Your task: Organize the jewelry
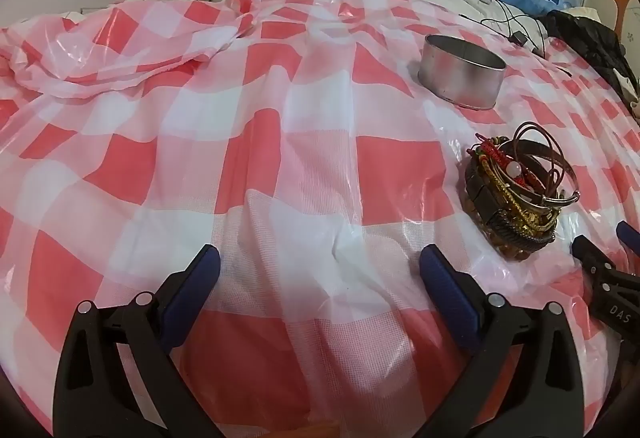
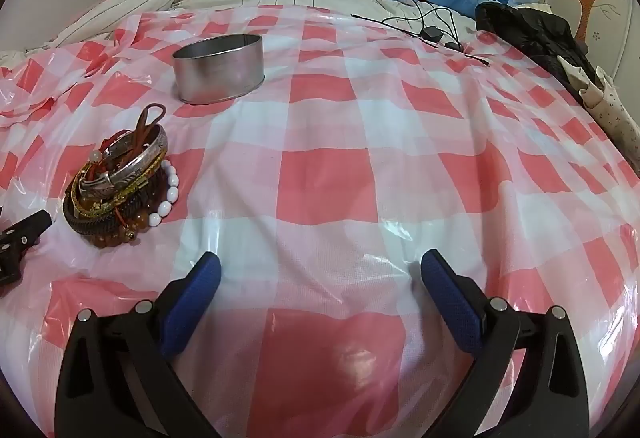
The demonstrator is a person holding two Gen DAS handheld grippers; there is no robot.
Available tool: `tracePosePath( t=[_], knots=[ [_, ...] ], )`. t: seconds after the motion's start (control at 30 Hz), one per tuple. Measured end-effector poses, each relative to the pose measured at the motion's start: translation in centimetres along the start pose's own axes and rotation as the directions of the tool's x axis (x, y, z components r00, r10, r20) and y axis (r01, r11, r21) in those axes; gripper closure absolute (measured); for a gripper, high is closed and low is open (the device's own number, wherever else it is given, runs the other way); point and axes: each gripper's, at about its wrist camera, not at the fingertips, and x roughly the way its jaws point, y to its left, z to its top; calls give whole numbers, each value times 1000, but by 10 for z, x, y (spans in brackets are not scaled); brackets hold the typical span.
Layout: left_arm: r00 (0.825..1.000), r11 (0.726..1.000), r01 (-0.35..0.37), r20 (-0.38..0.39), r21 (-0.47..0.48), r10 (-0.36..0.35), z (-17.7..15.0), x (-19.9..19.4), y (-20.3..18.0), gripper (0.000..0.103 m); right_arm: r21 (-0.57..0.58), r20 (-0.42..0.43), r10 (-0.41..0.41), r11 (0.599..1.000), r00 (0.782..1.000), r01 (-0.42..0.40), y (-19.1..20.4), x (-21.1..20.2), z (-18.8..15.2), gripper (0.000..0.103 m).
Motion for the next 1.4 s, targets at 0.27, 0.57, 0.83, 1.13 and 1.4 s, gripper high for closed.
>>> tracePosePath(
  t=[0.27,0.57,0.83,1.13,1.4],
  knots=[
    [1000,1000,1,2,-1,-1,0,0,1,7,0,2,0,1000,1000,0,0,0,0,7],
    [1000,1000,-4,0,2,4,0,-1,2,7,6,3,15,1000,1000,-15,-3,1,-1,7],
    [1000,1000,-7,-3,6,7,0,0,0,7,8,2,17,1000,1000,-17,-2,1,-1,7],
    [1000,1000,-10,-3,8,10,0,0,0,7,7,1,17,1000,1000,-17,-3,1,0,7],
    [1000,1000,-10,-2,8,10,0,0,0,7,7,1,16,1000,1000,-16,-2,1,-1,7]
  ],
)
